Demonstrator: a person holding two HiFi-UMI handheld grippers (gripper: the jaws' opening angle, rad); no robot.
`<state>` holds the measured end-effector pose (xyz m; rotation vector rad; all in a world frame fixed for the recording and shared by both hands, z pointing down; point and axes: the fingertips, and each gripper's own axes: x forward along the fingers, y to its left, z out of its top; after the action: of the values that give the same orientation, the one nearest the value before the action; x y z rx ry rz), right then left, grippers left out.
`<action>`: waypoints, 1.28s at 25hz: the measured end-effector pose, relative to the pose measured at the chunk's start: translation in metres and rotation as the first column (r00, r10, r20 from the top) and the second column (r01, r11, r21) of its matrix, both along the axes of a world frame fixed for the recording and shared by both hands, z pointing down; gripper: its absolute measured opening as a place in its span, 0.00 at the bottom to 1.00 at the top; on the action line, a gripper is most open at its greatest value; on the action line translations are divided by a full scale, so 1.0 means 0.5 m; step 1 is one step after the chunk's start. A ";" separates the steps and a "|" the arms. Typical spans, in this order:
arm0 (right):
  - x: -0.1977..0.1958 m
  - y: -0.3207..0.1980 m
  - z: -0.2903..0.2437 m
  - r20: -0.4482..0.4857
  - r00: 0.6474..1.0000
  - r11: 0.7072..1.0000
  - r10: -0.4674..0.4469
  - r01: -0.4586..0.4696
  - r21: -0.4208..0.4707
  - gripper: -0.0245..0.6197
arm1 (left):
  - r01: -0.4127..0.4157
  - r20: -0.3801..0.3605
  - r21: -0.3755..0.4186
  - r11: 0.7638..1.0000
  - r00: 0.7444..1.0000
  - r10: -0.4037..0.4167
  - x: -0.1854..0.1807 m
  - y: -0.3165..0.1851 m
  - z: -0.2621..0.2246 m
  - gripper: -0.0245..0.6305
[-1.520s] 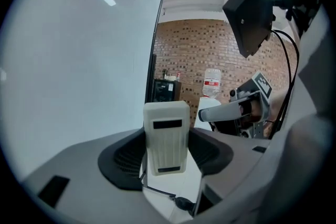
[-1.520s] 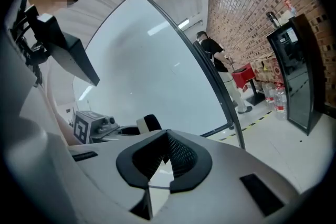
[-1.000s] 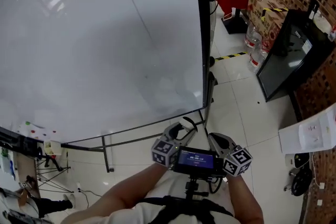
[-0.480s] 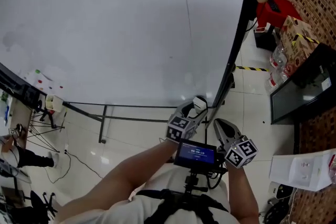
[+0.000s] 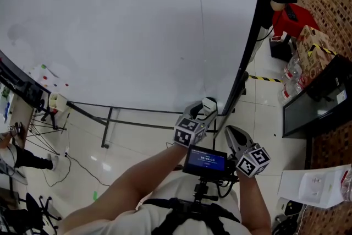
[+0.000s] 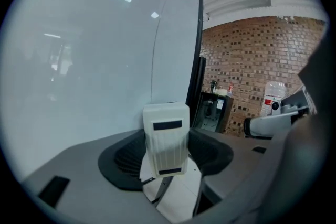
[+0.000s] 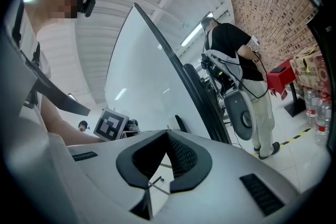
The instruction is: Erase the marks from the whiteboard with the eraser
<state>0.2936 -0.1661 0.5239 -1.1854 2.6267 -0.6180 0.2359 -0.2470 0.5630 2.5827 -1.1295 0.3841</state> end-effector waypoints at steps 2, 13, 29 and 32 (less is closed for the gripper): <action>0.003 -0.002 -0.007 0.006 1.000 1.000 0.005 -0.005 0.004 0.06 | -0.001 0.007 0.061 0.998 1.000 0.001 0.002 0.002 -0.038 0.44; 0.021 -0.004 -0.015 -0.006 1.000 1.000 0.024 -0.024 0.012 0.06 | -0.057 0.097 0.213 0.975 0.995 0.037 -0.013 -0.004 -0.104 0.44; 0.009 -0.034 -0.095 0.021 0.999 0.996 -0.047 0.045 0.079 0.06 | -0.127 0.009 0.151 0.980 0.992 0.128 -0.019 0.003 -0.143 0.43; 0.003 -0.043 -0.134 0.042 0.997 0.992 -0.067 0.062 0.106 0.06 | -0.144 -0.051 0.134 0.980 0.987 0.152 -0.025 0.005 -0.177 0.43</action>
<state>0.2951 -0.1877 0.4568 -1.0481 2.6329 -0.5056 0.2232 -0.2443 0.4746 2.7820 -0.9747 0.2698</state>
